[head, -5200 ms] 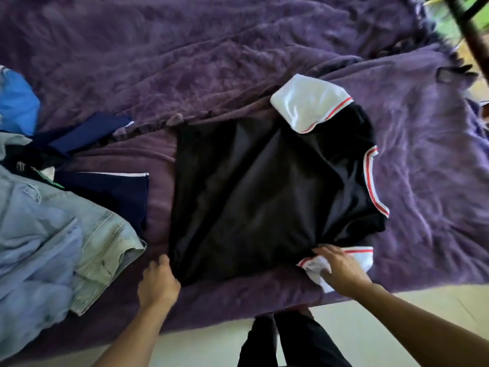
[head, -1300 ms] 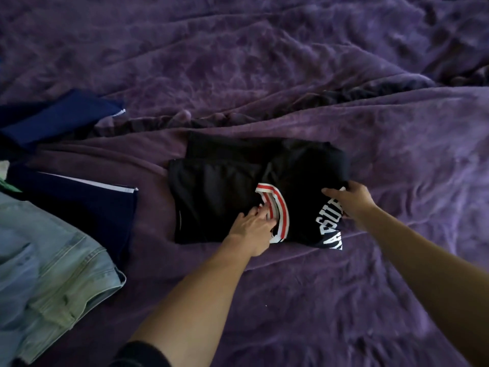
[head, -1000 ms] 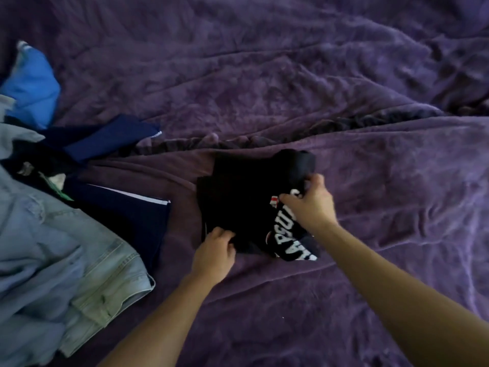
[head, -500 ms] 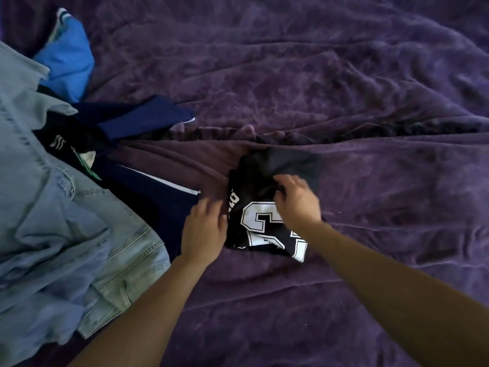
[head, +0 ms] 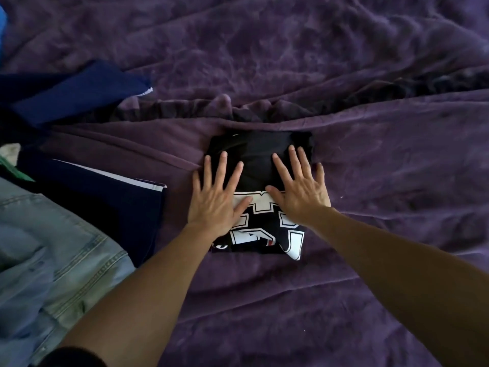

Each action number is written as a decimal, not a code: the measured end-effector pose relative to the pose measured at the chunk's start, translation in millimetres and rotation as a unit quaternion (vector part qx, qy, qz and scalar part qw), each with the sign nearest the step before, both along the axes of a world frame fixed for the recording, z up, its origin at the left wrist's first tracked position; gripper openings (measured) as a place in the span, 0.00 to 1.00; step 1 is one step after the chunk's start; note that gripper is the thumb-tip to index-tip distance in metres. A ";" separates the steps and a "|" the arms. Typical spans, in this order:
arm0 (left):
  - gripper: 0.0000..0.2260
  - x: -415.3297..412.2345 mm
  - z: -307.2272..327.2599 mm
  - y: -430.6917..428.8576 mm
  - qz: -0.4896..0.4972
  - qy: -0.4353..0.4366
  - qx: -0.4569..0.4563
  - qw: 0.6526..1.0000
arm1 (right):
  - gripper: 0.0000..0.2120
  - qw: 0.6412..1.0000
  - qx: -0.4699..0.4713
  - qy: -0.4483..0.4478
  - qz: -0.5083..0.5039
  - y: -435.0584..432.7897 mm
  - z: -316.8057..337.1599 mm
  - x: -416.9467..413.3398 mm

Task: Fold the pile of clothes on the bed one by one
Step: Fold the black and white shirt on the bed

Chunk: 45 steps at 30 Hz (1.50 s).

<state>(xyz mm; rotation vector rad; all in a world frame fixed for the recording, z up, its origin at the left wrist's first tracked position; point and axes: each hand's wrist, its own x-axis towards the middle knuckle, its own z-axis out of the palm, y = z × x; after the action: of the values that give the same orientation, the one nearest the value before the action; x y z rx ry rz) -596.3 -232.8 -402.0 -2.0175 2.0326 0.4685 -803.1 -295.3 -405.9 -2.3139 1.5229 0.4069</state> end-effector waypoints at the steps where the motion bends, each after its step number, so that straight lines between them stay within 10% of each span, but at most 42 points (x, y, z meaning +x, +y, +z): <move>1: 0.36 -2.1 1.9 -0.2 0.002 0.000 0.001 1.000 | 0.34 1.000 0.000 0.003 0.002 -0.6 0.3 0.6; 20: 0.42 -8.5 31.0 71.6 -0.105 0.017 0.016 0.994 | 0.42 0.997 -0.030 -0.035 0.057 98.6 35.7 -13.8; 30: 0.24 -16.6 126.1 61.0 -0.150 0.023 -0.033 0.988 | 0.32 0.995 -0.016 -0.097 -0.004 101.3 138.0 -26.5; 45: 0.21 -232.8 283.1 103.7 -0.315 0.053 -0.065 0.945 | 0.28 0.997 -0.013 -0.016 -0.071 198.2 297.7 -255.5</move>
<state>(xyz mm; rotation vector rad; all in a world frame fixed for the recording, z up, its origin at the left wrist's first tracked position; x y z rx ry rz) -829.2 -129.1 -118.9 -1.2935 2.6644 0.3140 -1058.6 -97.1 -108.3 -2.2036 1.6719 0.3129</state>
